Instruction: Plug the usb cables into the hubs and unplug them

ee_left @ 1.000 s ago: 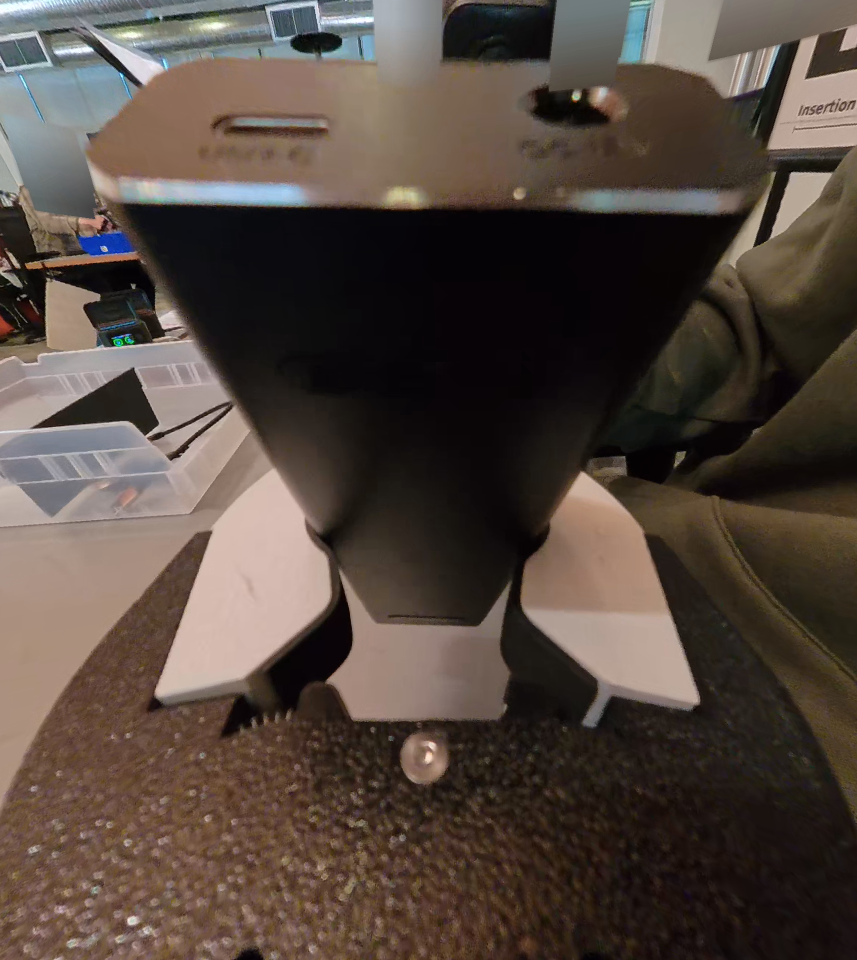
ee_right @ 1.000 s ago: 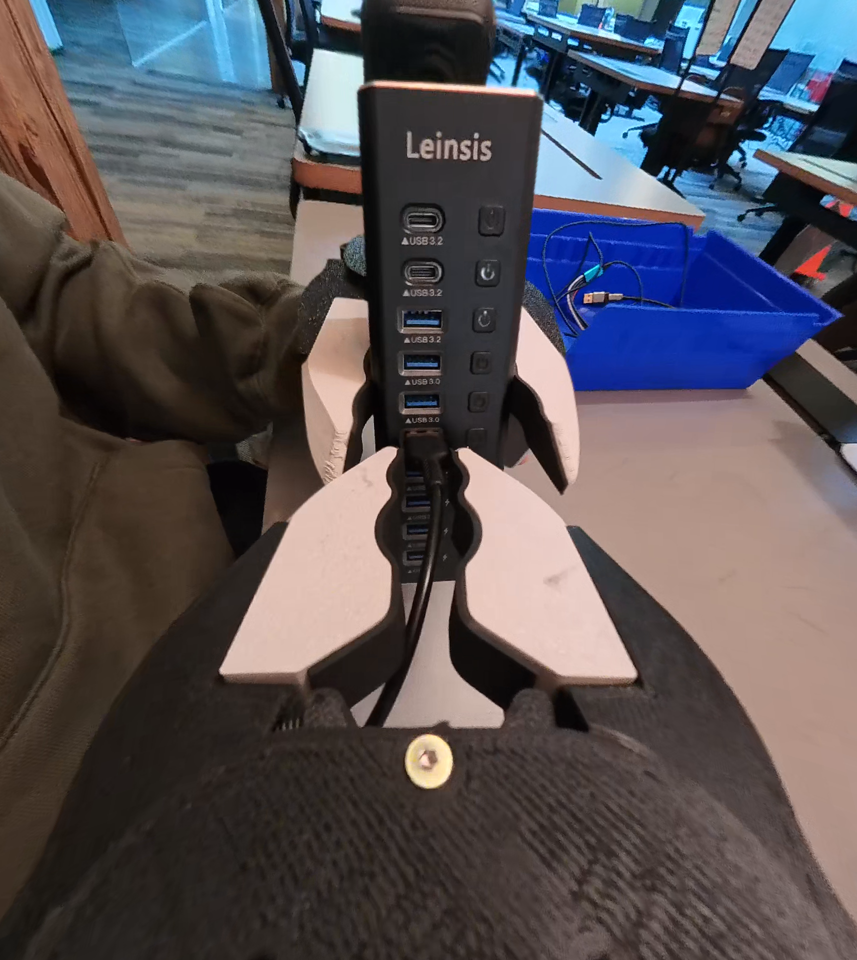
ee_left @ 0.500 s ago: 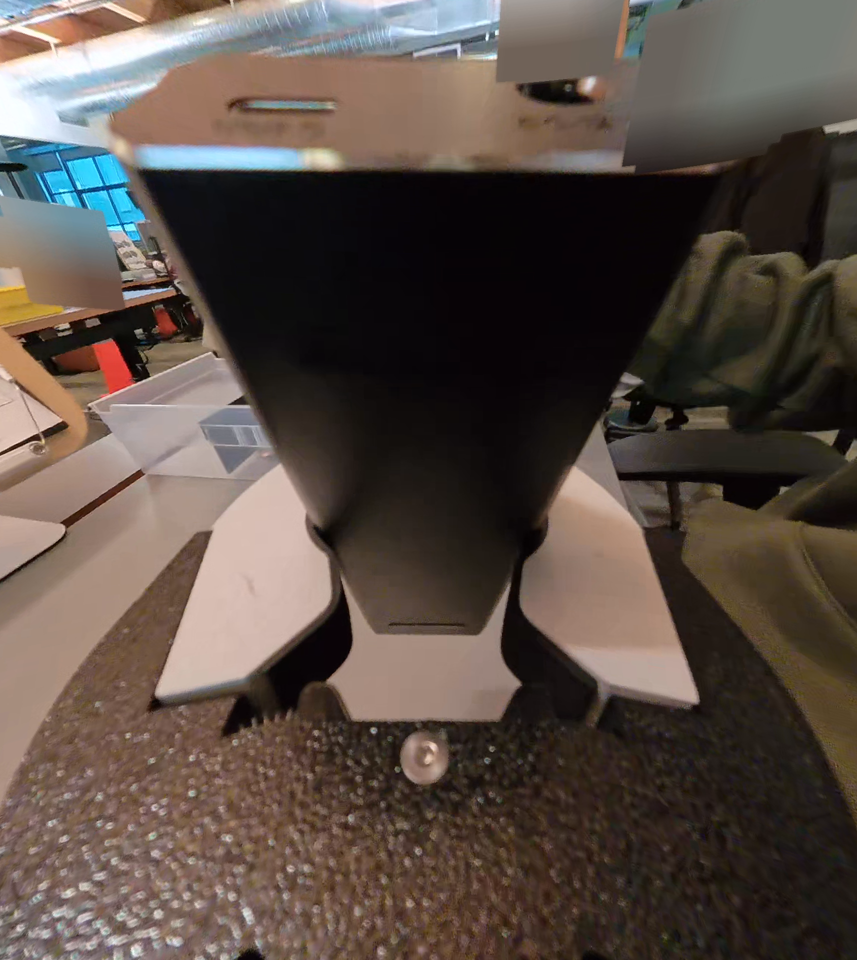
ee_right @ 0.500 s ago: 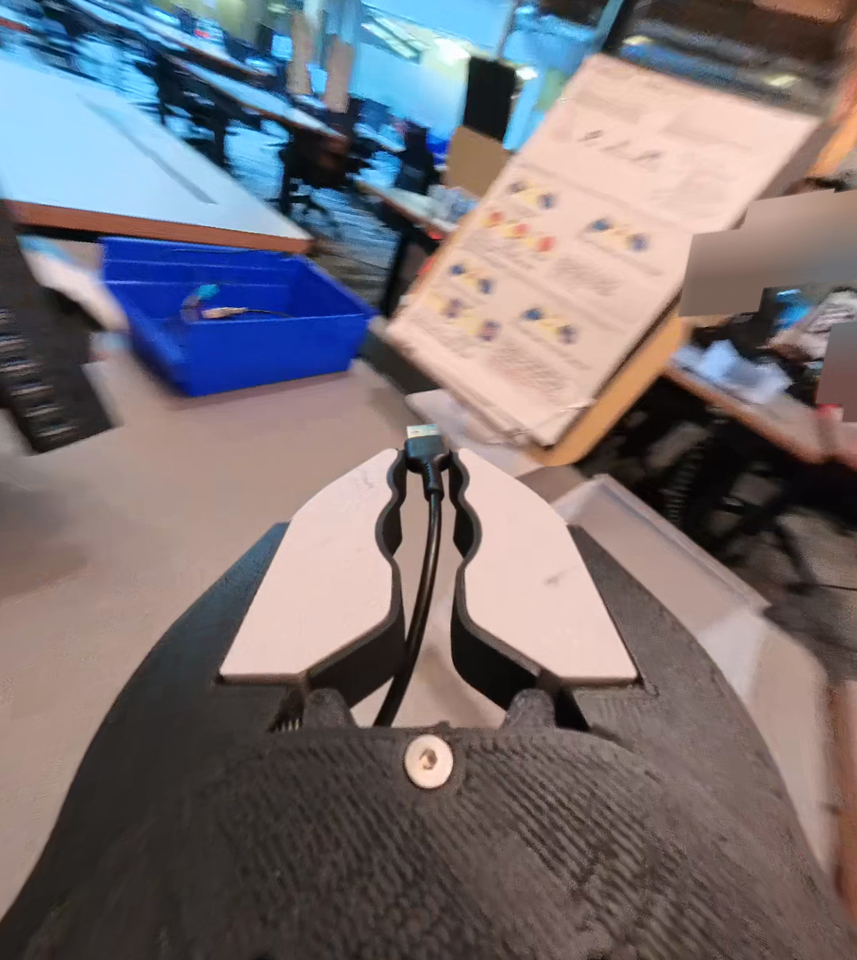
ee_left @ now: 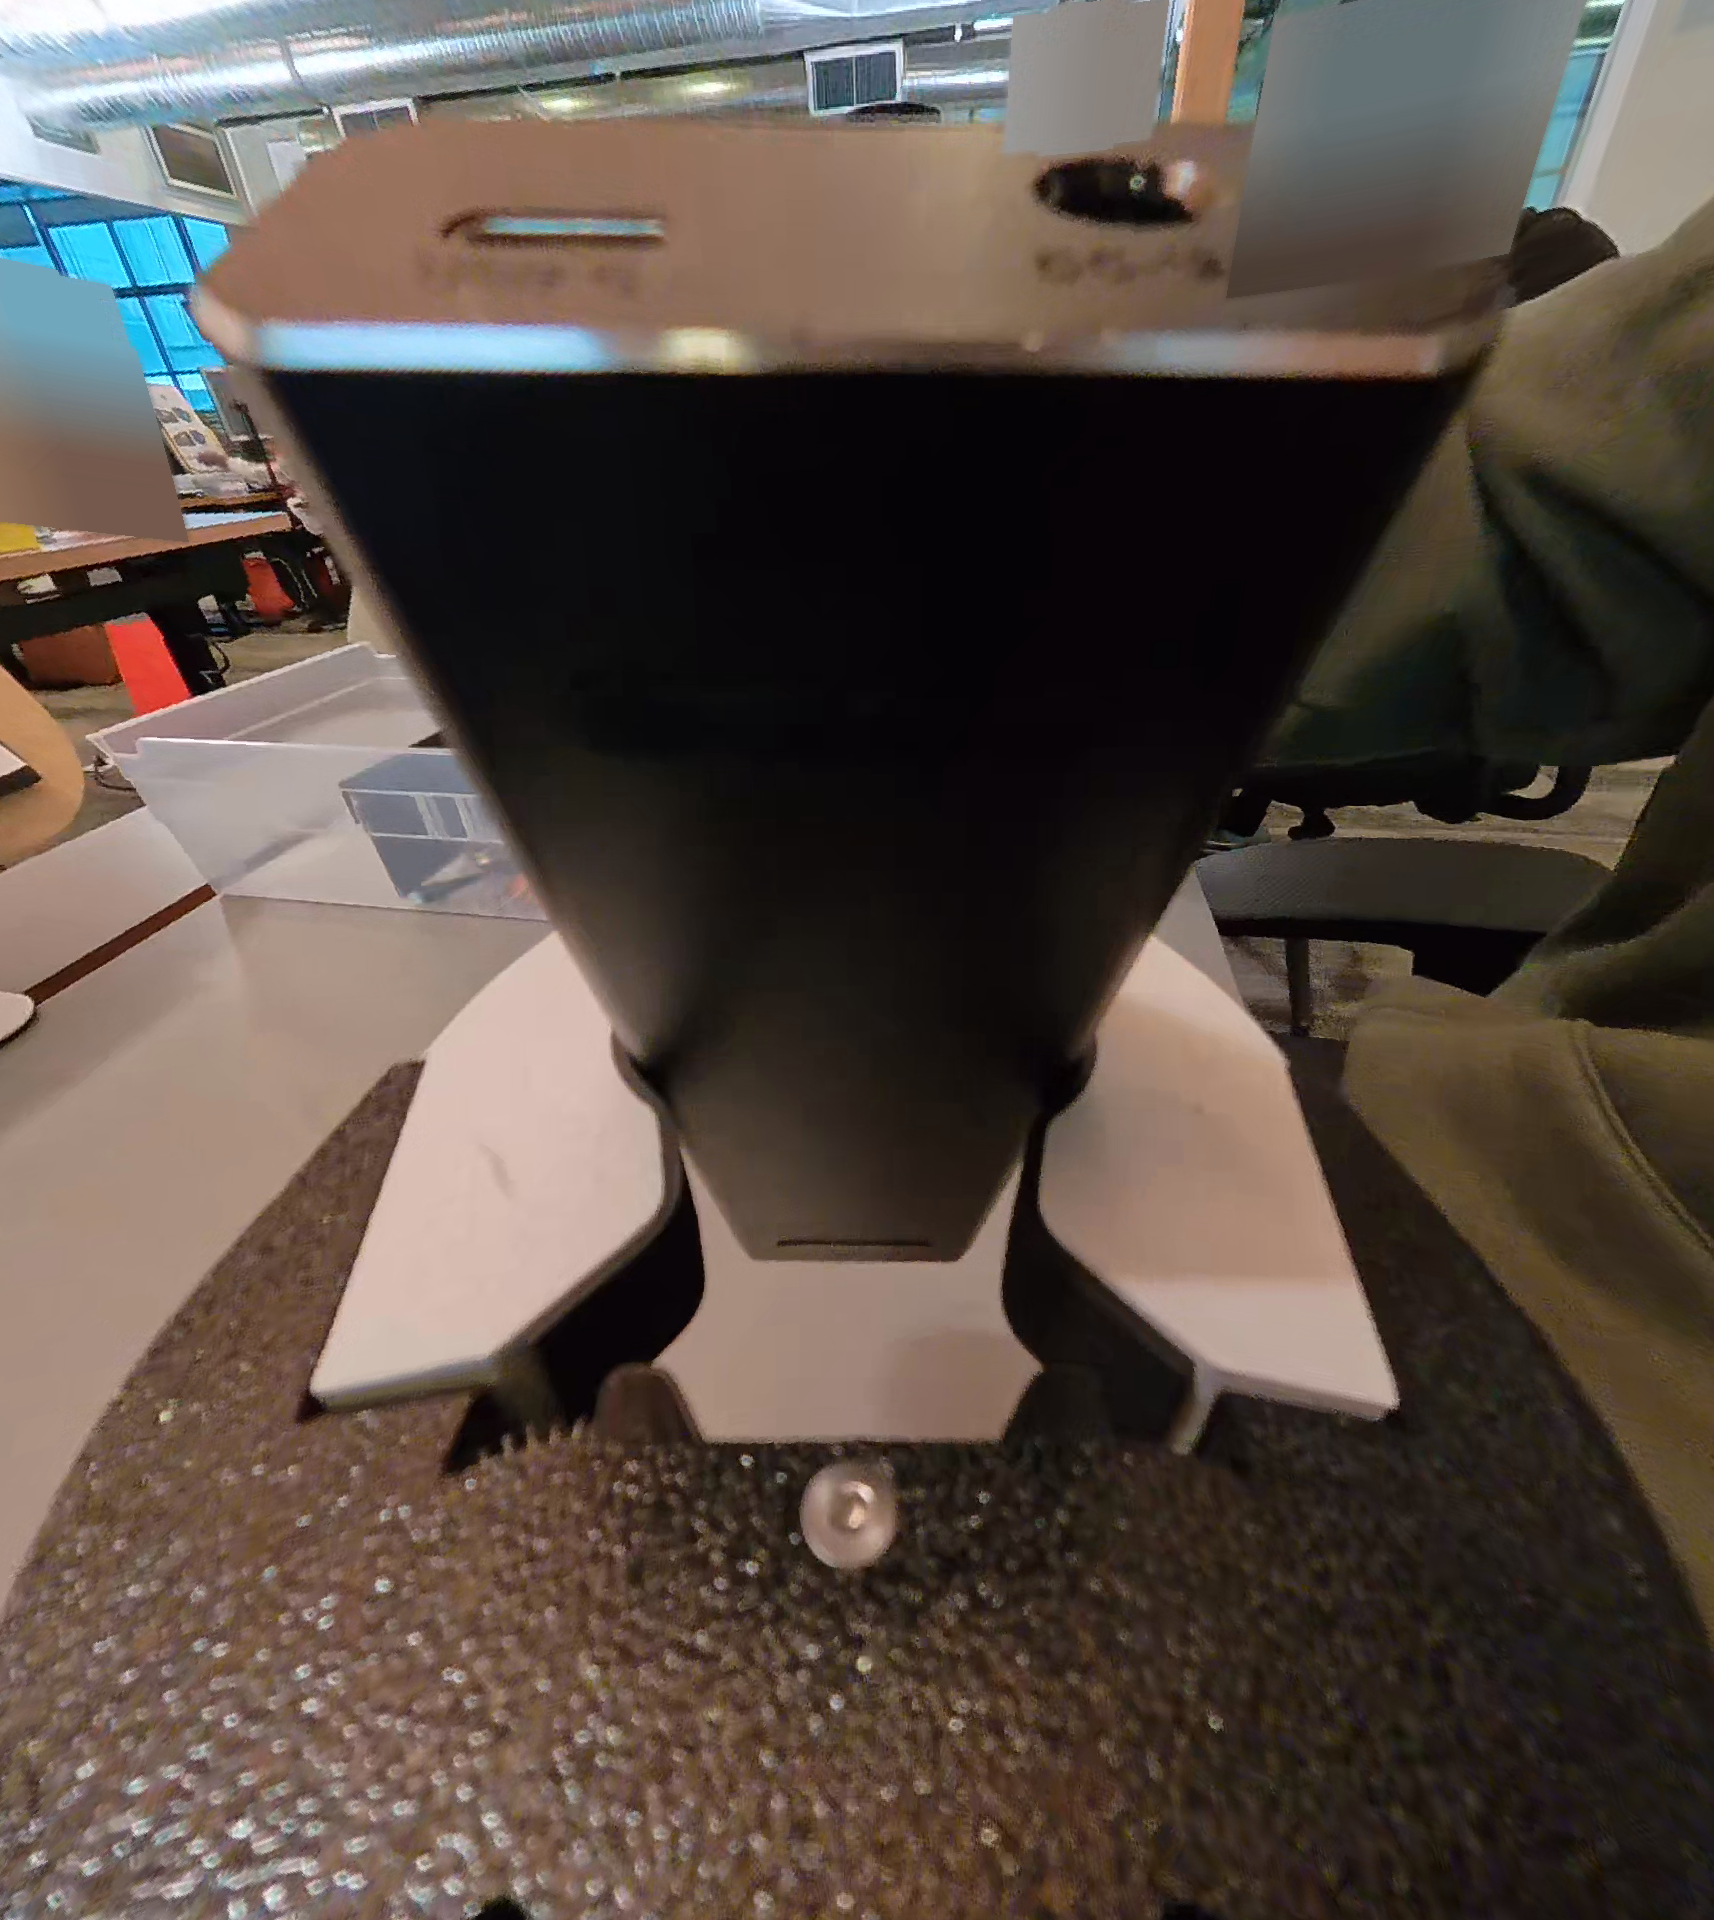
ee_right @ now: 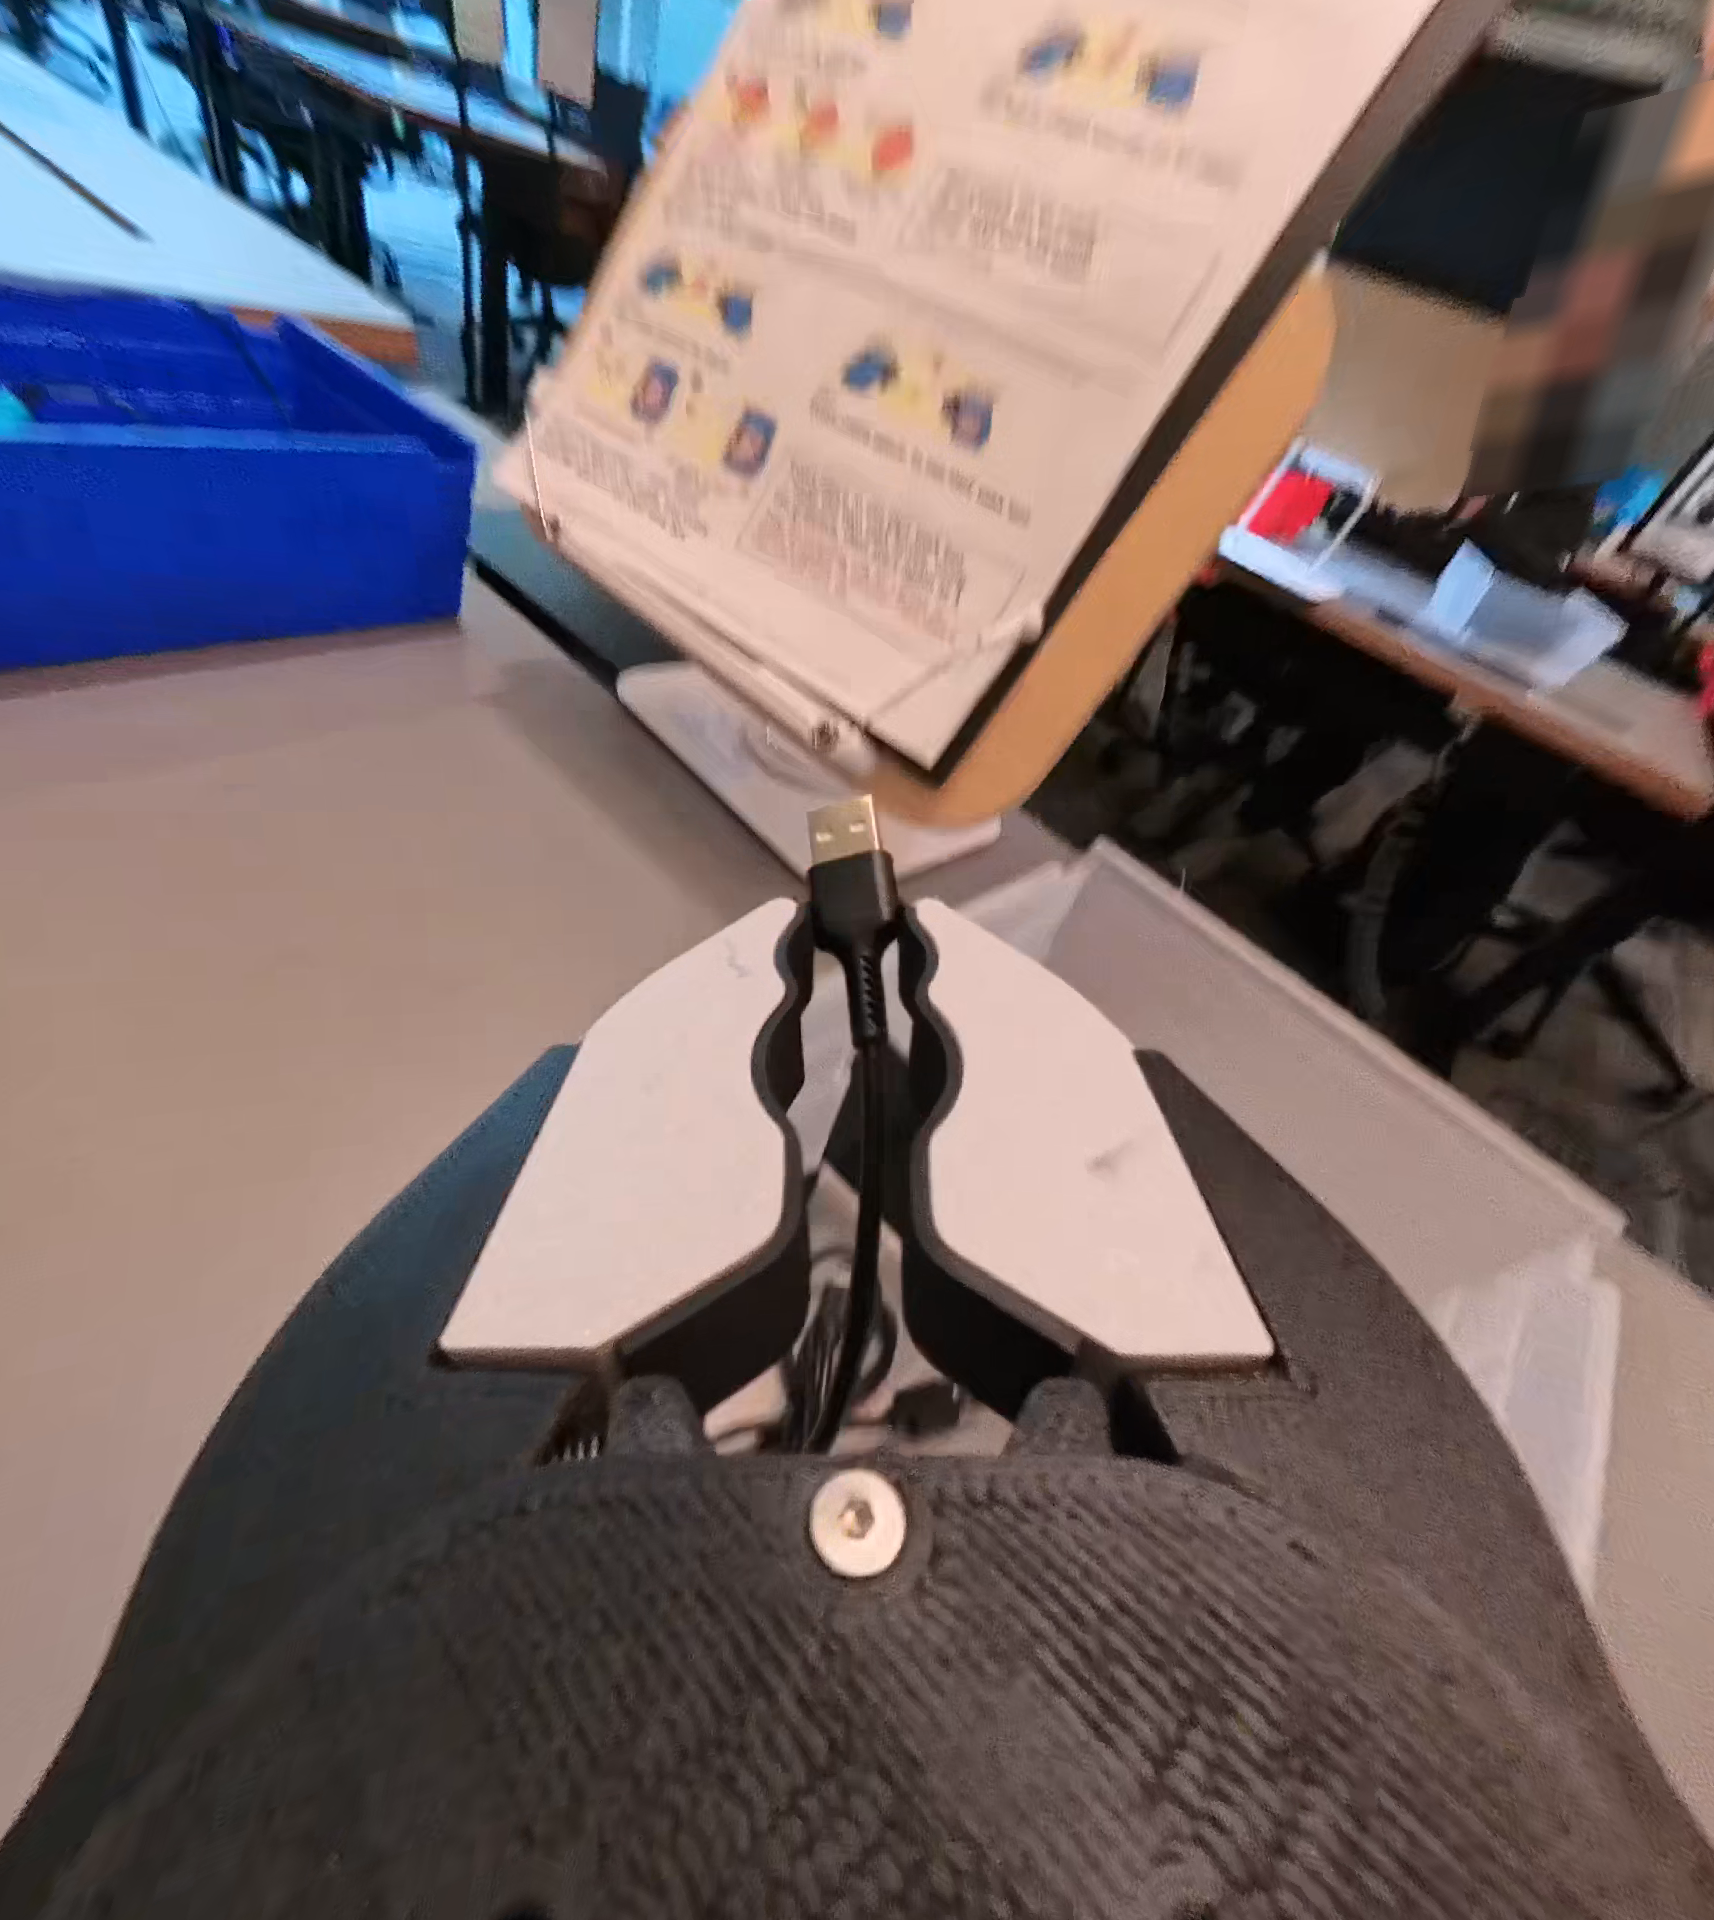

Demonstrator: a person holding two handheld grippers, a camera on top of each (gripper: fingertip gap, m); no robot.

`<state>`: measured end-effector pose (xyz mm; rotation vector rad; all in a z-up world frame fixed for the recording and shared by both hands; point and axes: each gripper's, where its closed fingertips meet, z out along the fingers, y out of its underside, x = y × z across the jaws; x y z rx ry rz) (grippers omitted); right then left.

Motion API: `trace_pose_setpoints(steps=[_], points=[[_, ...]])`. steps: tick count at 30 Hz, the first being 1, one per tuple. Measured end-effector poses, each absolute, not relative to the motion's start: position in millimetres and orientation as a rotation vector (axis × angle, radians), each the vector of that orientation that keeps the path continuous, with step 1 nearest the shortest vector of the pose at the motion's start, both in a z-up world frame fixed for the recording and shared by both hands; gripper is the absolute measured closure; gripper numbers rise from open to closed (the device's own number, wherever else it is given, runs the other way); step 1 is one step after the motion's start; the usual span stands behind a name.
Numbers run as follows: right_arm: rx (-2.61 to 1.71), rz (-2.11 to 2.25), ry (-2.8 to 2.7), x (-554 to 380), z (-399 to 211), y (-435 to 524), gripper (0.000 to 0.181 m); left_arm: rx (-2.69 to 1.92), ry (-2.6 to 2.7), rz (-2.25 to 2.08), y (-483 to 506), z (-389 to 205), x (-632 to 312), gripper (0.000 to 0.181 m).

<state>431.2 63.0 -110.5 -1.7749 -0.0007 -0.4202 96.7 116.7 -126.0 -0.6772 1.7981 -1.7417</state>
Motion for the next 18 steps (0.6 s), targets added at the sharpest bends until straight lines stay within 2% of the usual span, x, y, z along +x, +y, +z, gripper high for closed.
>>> trace_pose_setpoints(steps=[3,4,7,10,13,18], points=[[-1.976,-0.402,0.084,447.0,-159.9,45.6,0.166,-0.687,1.793,-1.751,118.4,-126.8,97.1,0.111],[-2.071,-0.379,0.123,450.9,-175.0,34.6,0.16,-0.688,1.79,-1.754,119.0,-126.5,96.8,0.111],[-2.22,-0.617,0.297,477.1,-181.1,-10.3,0.108,-0.698,1.793,-1.749,121.0,-127.4,97.5,0.111],[-2.202,-0.623,0.37,459.7,-161.9,-30.6,0.076,-0.704,1.801,-1.753,120.5,-130.2,99.1,0.111],[-2.057,-0.393,0.247,384.3,-134.8,-4.9,0.076,-0.704,1.827,-1.754,115.5,-135.3,100.9,0.111],[-1.85,0.025,-0.294,169.3,-110.7,78.0,0.087,-0.685,1.921,-1.74,97.5,-149.5,101.9,0.111]])
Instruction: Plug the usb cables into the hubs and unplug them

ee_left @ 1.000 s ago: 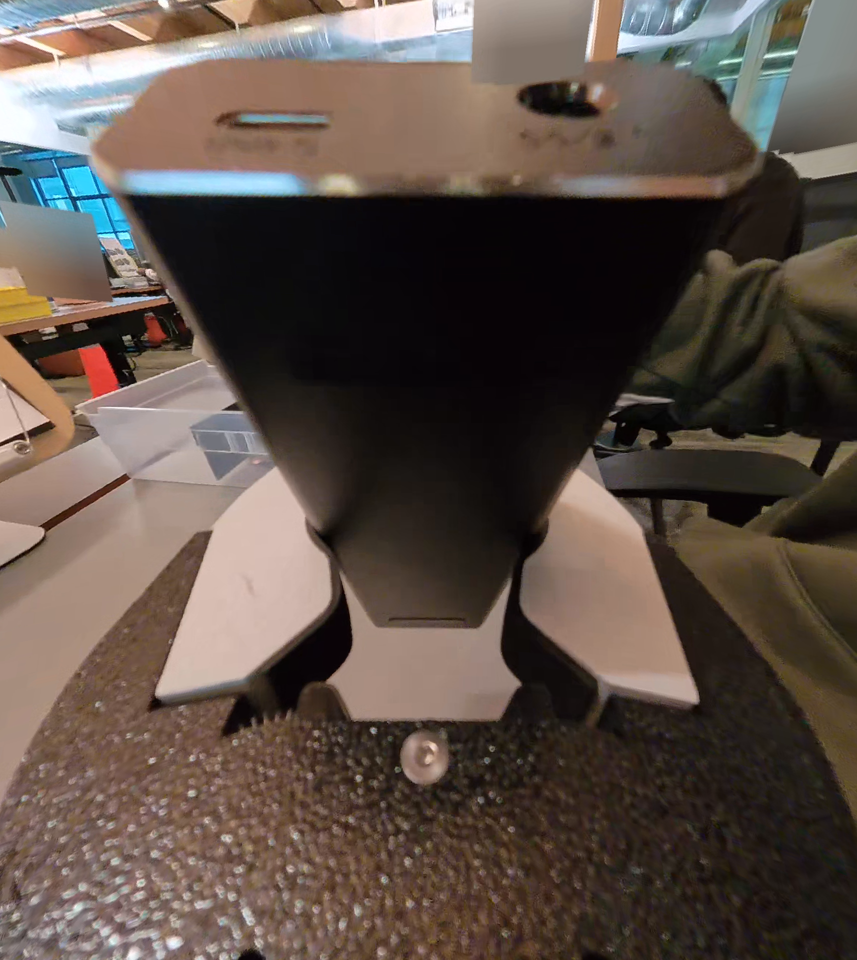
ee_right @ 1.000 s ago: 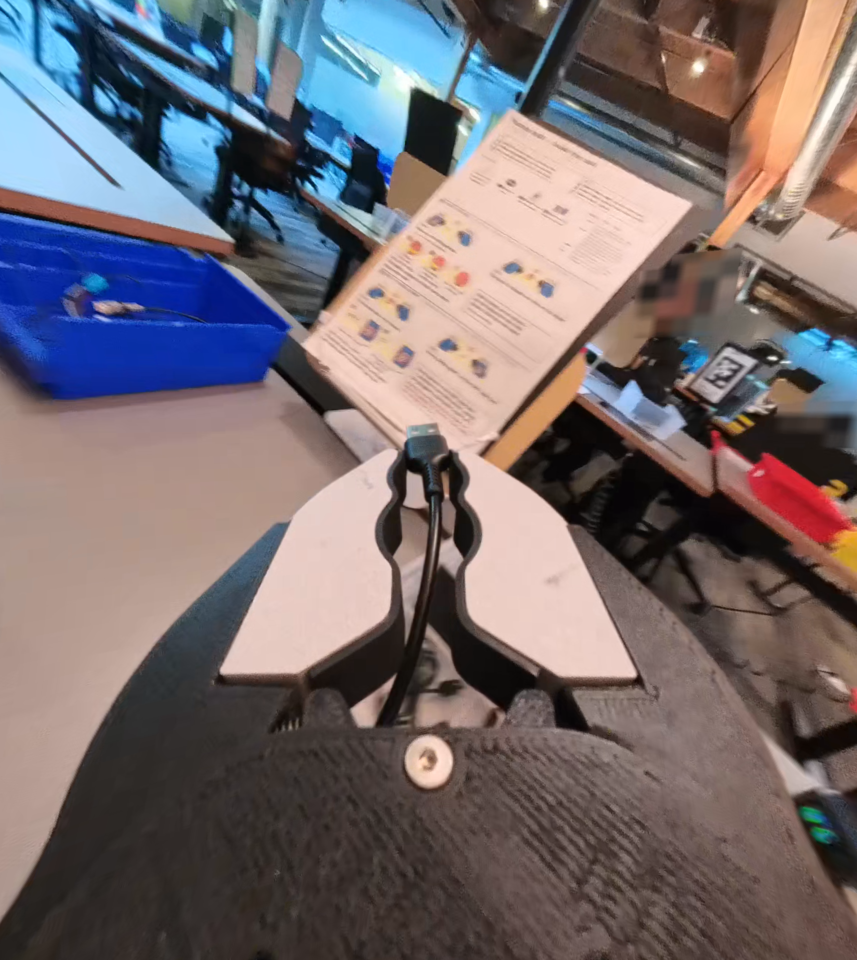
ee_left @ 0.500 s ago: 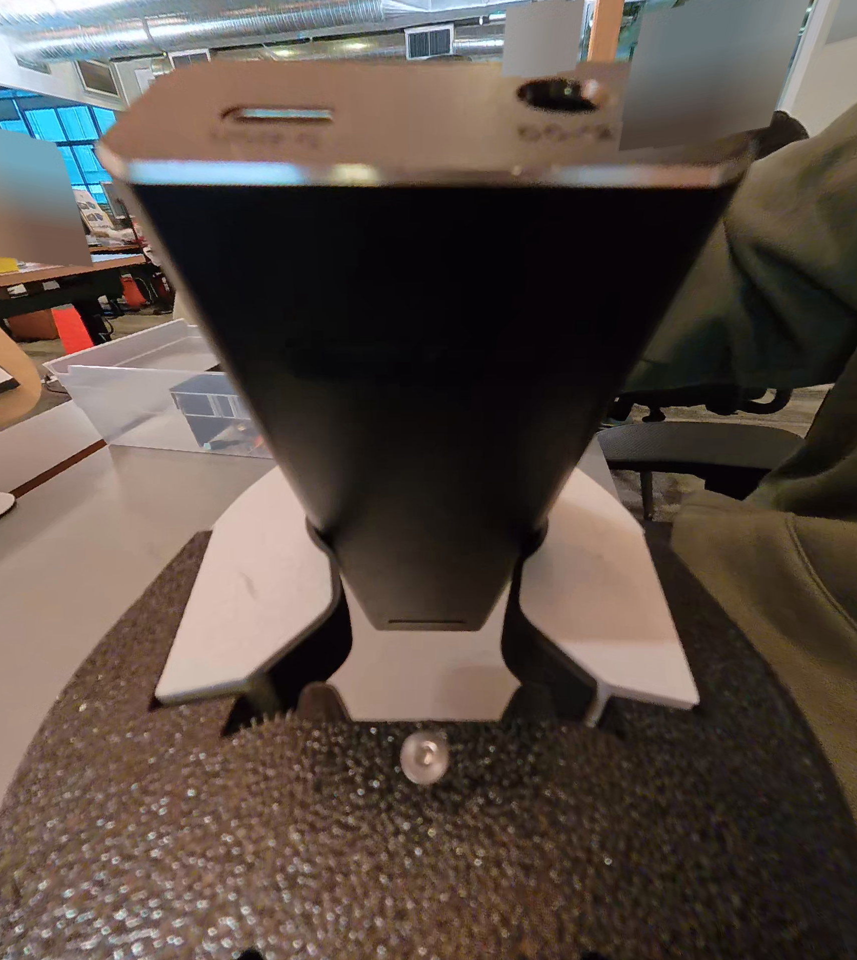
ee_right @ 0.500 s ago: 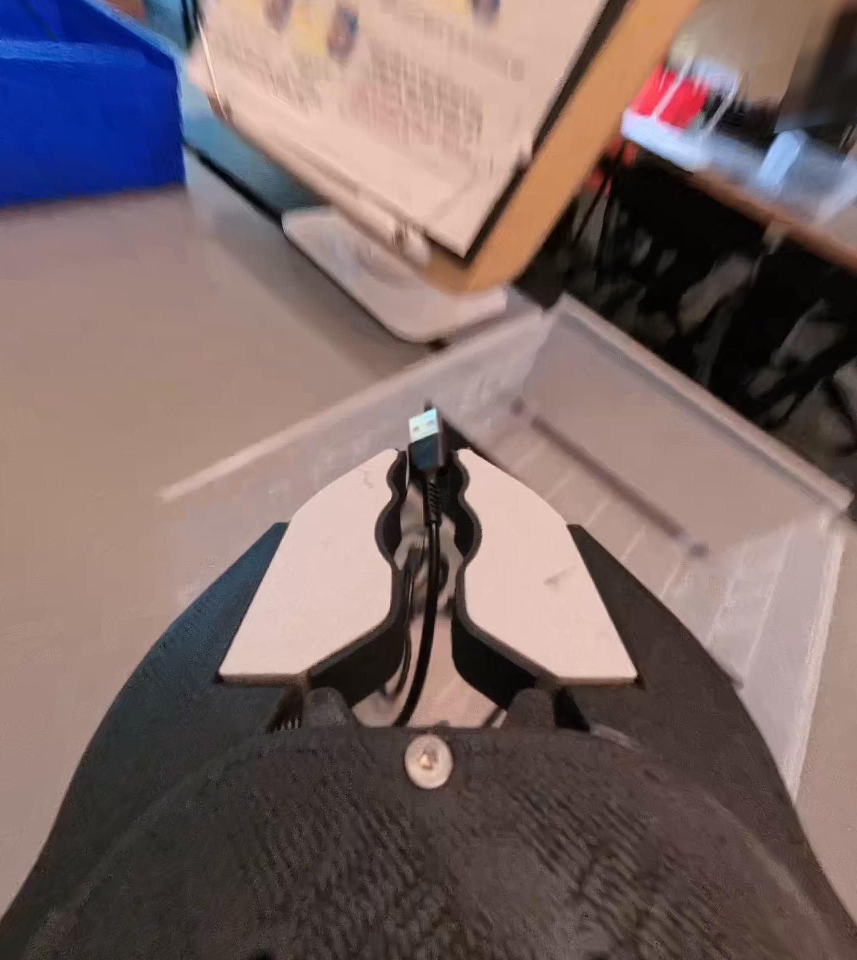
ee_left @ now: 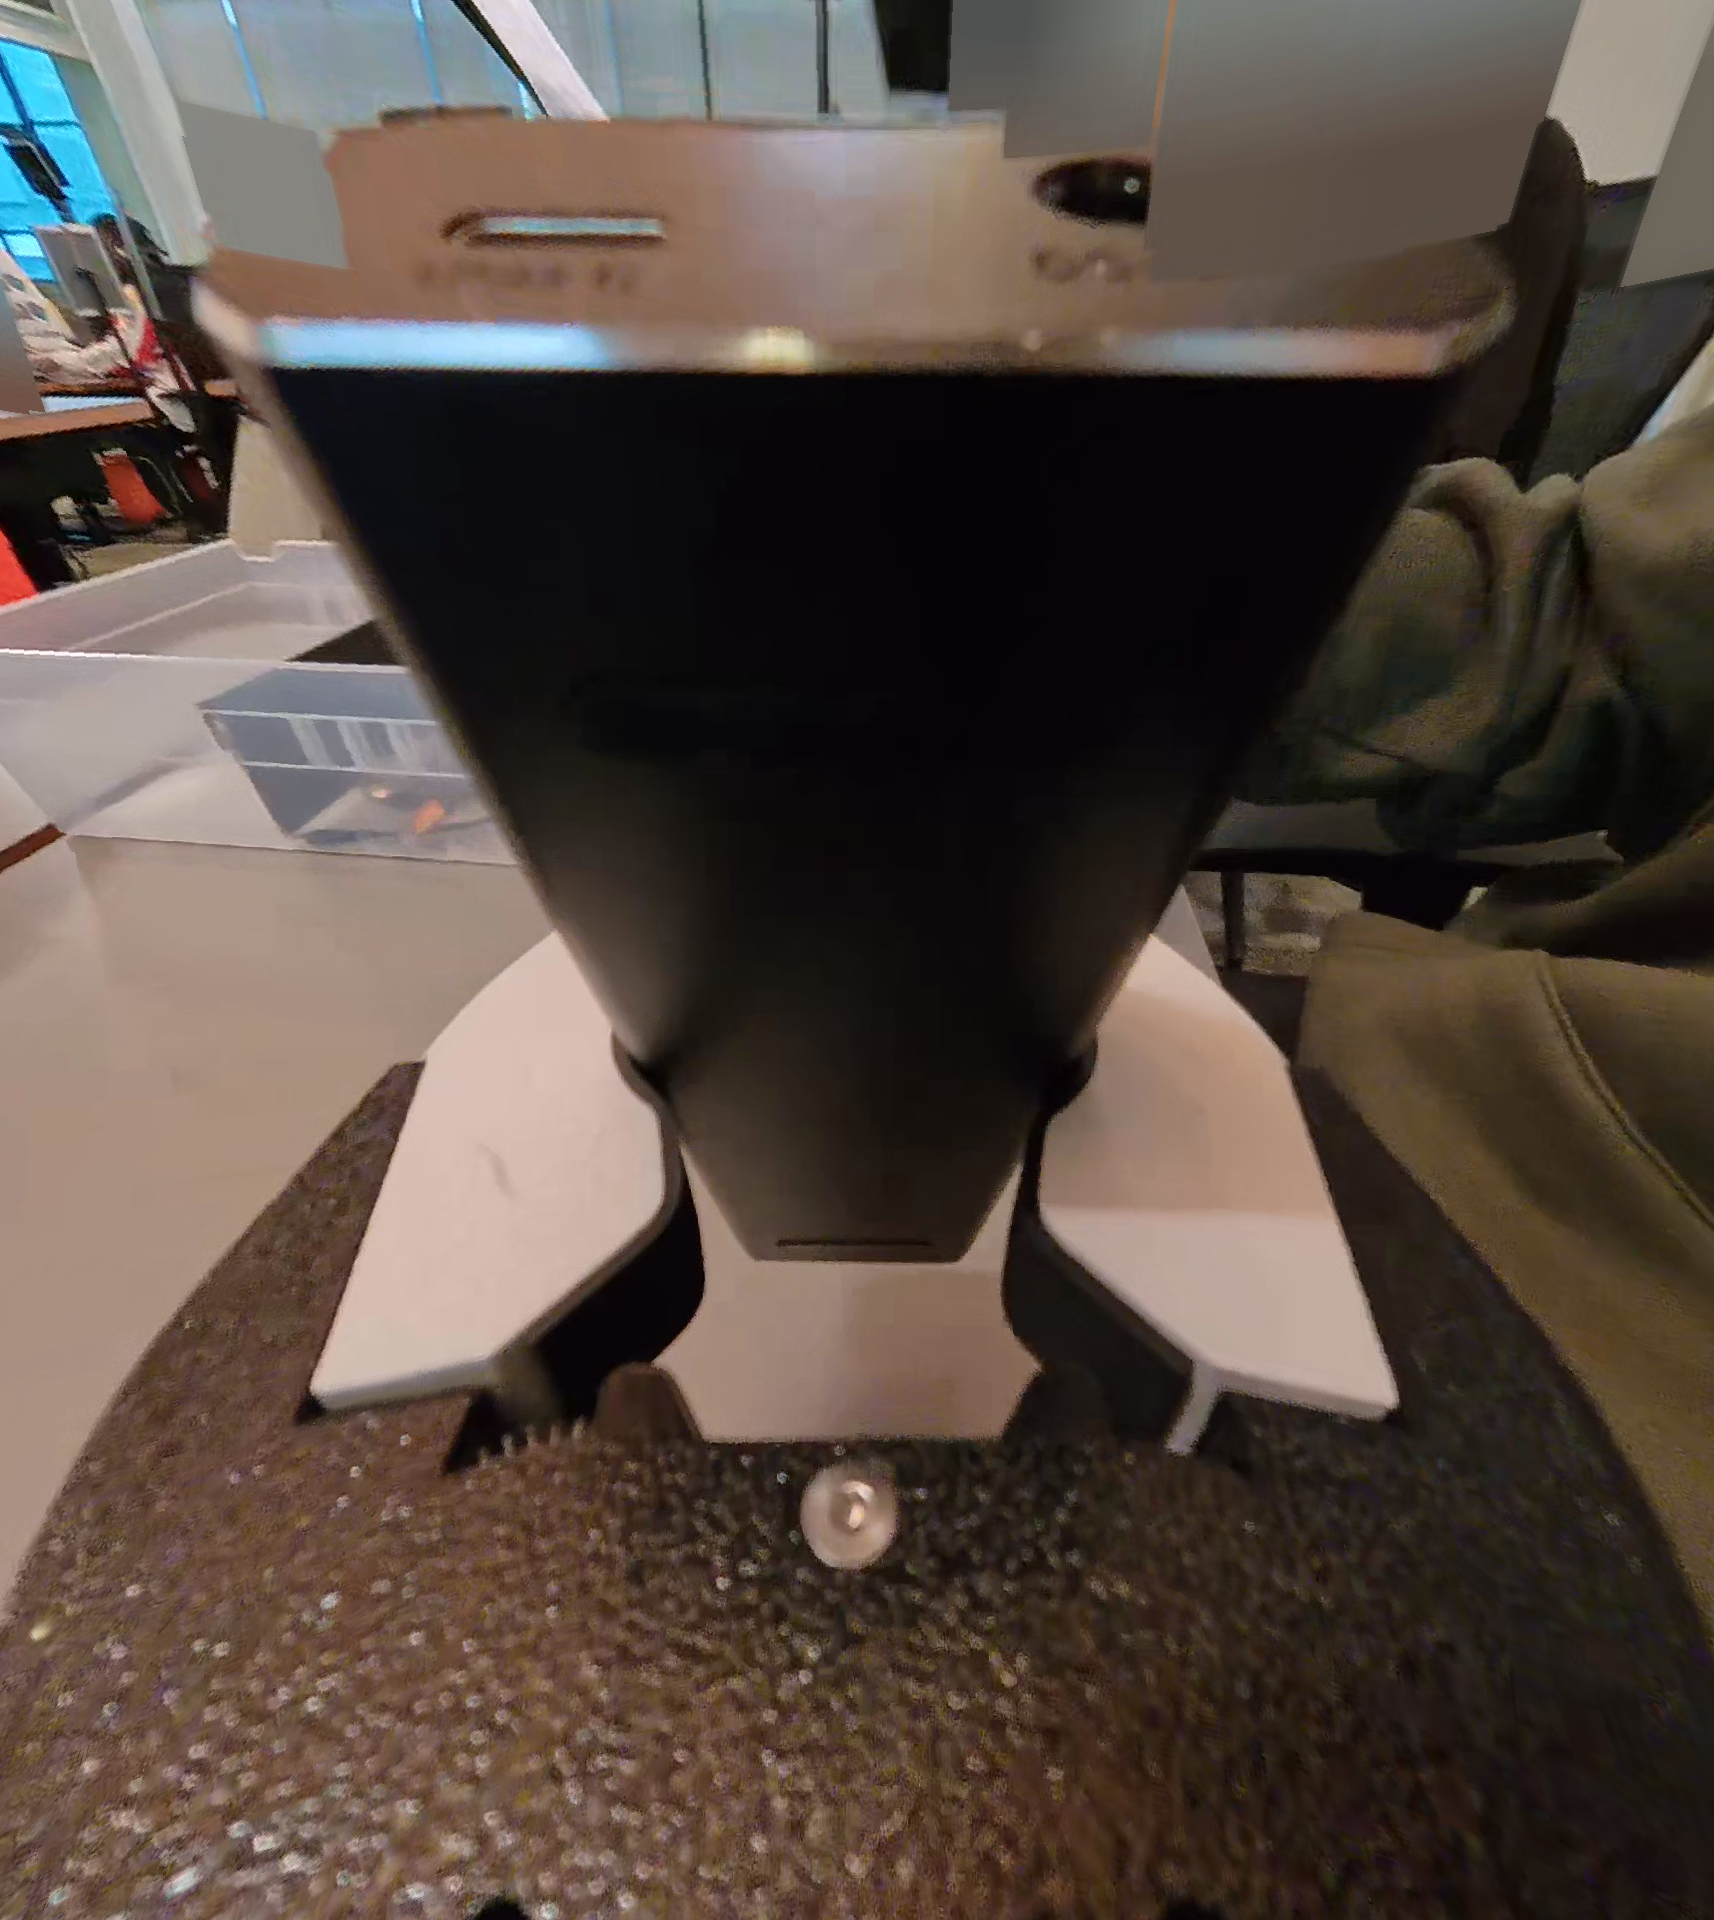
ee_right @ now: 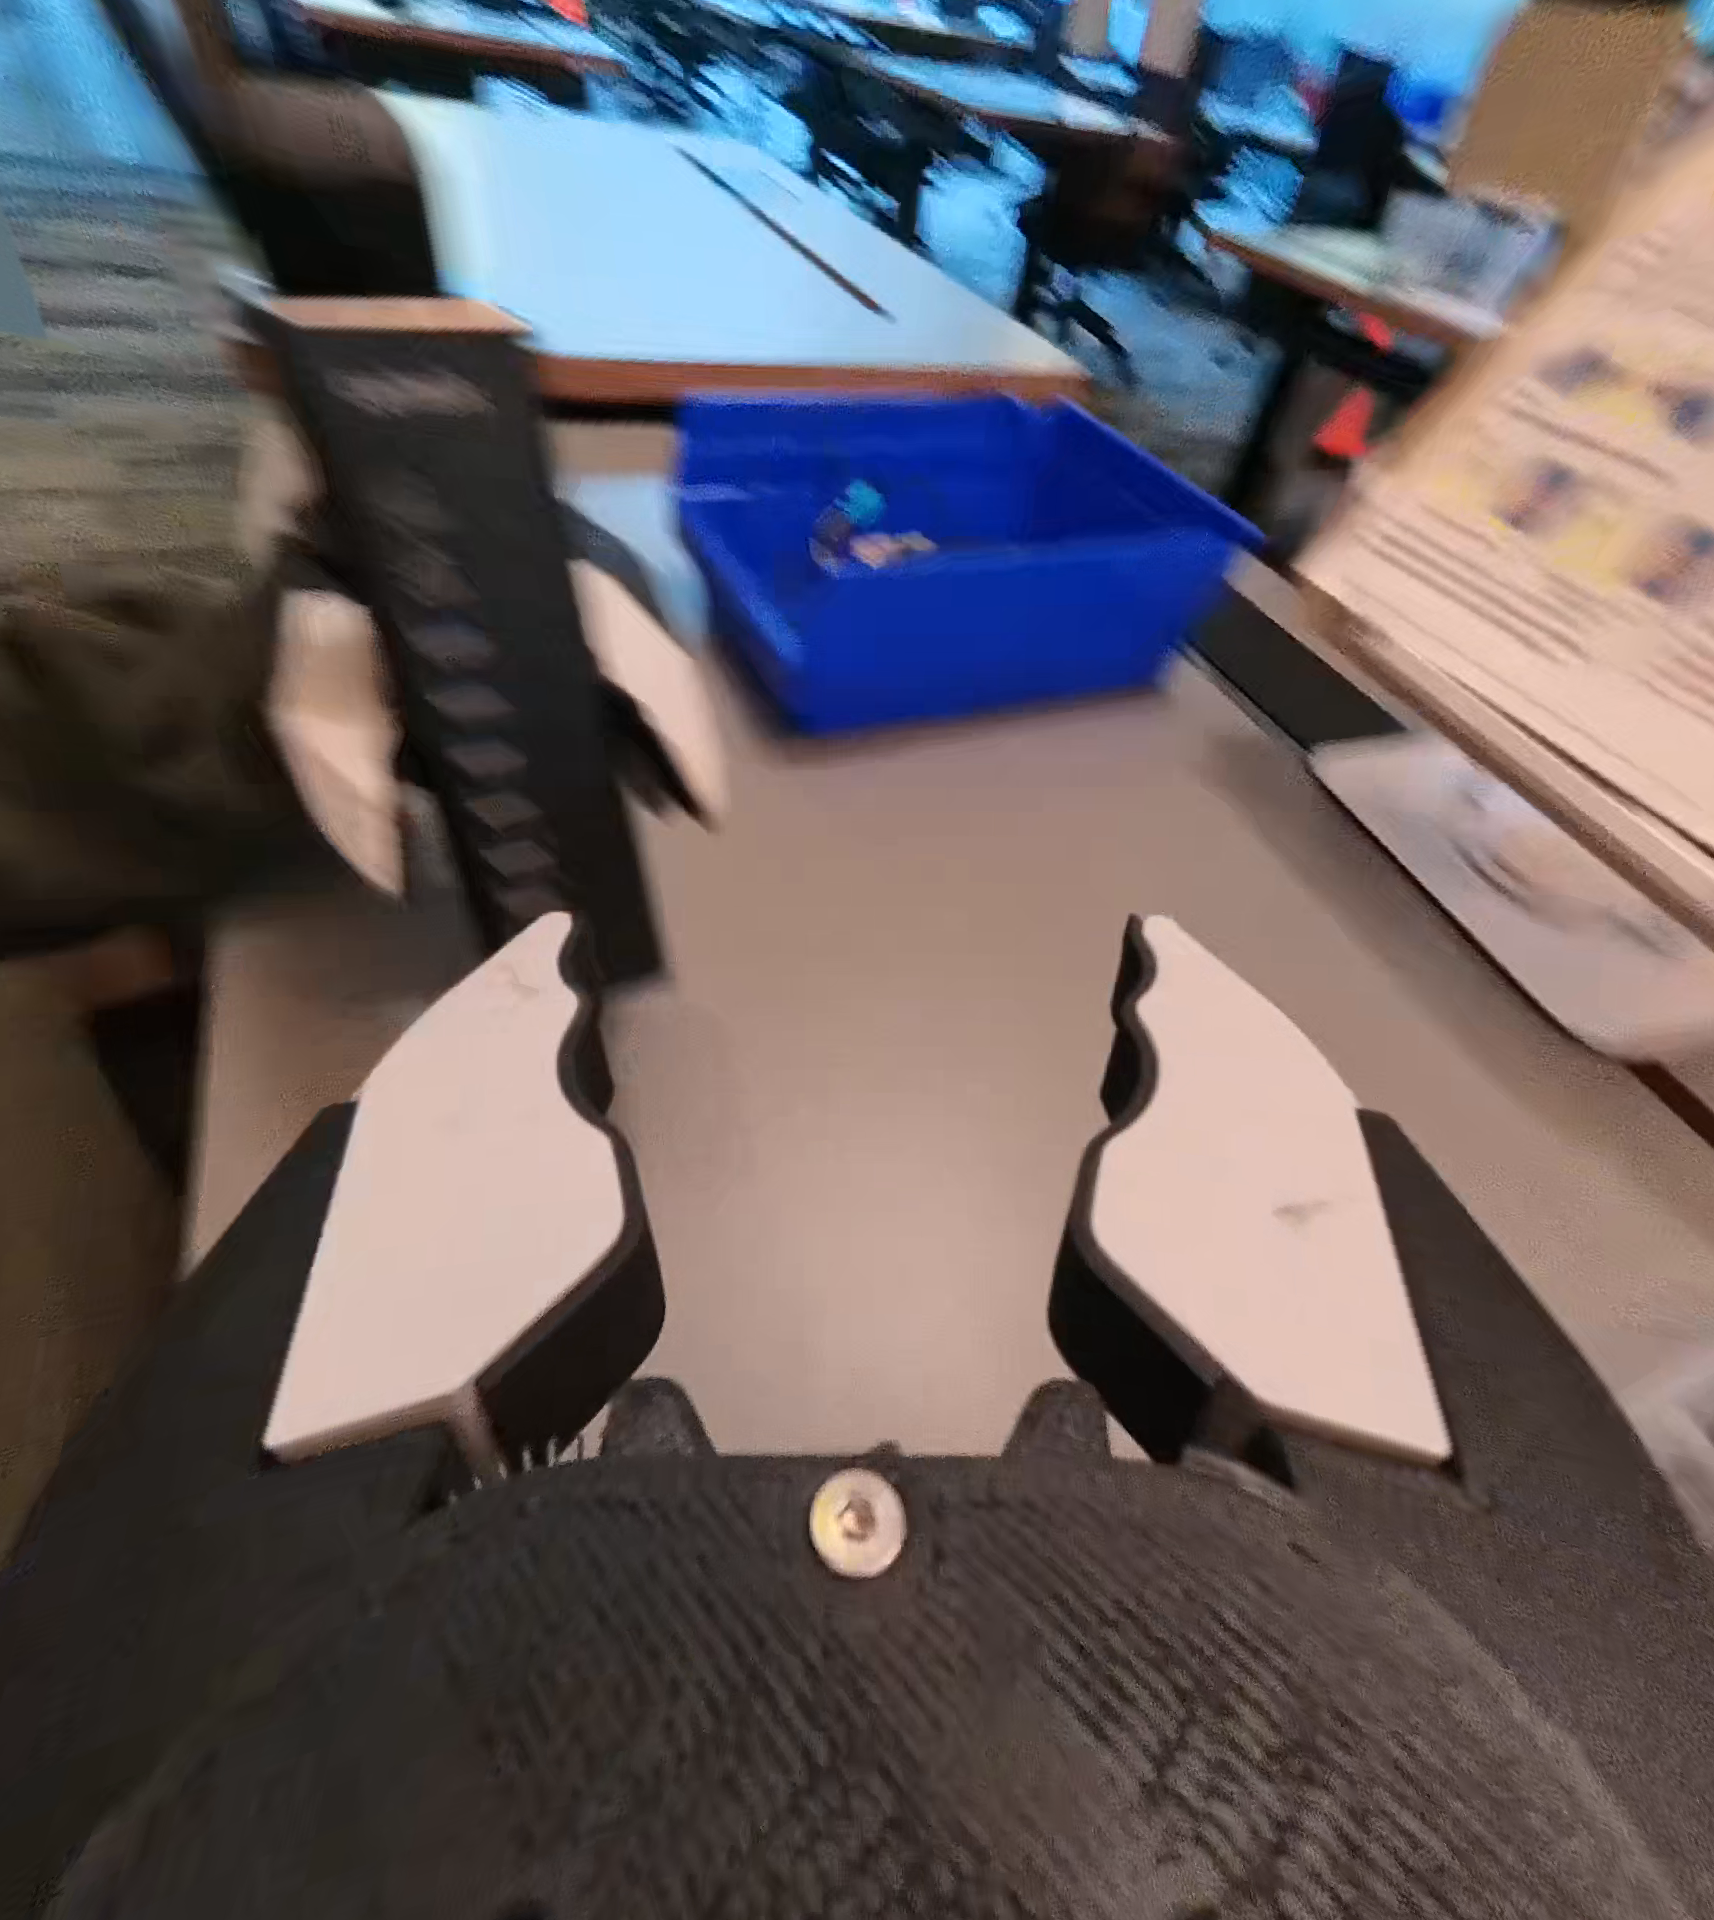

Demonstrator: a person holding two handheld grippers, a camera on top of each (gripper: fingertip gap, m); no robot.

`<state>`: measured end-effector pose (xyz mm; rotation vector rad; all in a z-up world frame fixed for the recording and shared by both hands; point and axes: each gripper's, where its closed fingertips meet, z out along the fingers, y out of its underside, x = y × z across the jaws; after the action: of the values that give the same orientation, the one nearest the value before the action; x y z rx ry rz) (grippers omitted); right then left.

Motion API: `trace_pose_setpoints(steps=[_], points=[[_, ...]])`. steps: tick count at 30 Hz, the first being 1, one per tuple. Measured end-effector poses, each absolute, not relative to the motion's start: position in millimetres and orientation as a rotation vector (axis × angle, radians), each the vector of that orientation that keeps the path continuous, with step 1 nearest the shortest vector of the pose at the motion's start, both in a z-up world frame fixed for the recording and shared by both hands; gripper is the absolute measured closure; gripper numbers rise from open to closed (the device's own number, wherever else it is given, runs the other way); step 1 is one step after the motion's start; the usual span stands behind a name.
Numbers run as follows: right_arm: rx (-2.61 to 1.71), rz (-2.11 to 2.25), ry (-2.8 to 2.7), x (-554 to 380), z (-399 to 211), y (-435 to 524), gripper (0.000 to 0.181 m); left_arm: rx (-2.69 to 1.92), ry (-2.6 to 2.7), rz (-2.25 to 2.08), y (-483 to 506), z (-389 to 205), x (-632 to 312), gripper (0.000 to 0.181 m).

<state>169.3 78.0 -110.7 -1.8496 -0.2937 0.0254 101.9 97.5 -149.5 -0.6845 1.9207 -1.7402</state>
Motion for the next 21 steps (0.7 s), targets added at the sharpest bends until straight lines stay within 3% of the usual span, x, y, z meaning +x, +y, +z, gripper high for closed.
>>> trace_pose_setpoints(steps=[5,12,21], points=[[-1.801,0.164,-0.489,76.5,-107.3,116.1,0.109,-0.638,1.985,-1.724,78.5,-154.4,99.4,0.111],[-1.876,0.21,-0.543,60.7,-122.8,118.0,0.128,-0.58,2.006,-1.718,68.5,-152.3,95.7,0.111],[-1.887,0.192,-0.571,54.5,-131.7,113.3,0.126,-0.496,2.047,-1.7,62.1,-157.7,88.8,0.111]])
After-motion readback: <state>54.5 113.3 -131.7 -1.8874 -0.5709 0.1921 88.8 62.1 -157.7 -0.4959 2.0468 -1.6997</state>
